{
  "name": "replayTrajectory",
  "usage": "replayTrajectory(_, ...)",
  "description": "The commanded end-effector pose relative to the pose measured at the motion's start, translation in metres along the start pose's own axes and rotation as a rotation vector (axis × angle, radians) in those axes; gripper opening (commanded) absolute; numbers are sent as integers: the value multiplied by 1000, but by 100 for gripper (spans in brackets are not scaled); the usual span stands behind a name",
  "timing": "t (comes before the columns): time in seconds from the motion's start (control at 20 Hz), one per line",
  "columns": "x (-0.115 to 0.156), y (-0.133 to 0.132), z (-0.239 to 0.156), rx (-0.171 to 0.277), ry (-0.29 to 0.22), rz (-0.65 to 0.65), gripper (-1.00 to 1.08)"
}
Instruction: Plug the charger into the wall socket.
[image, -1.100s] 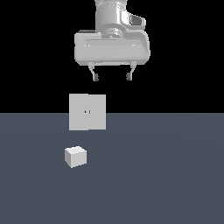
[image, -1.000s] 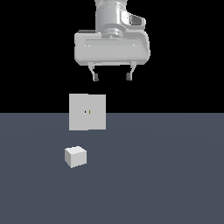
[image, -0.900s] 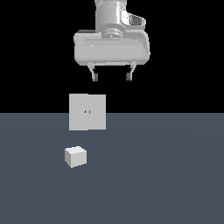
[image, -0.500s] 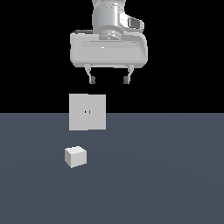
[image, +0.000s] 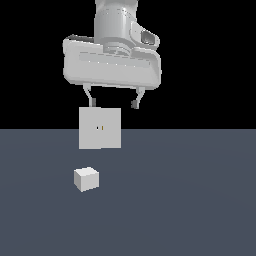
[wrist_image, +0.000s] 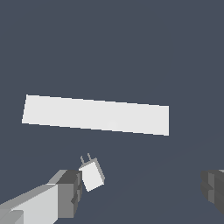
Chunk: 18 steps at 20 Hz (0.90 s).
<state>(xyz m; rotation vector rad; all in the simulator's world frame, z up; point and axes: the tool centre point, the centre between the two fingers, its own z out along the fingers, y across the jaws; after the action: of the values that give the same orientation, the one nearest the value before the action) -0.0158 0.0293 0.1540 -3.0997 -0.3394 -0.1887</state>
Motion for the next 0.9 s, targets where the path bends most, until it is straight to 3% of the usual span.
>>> replayTrajectory(0.0, -7, -8, 11, 10, 21, -55, 100)
replayTrajectory(0.85, -50, -49, 72, 71, 142, -366, 100)
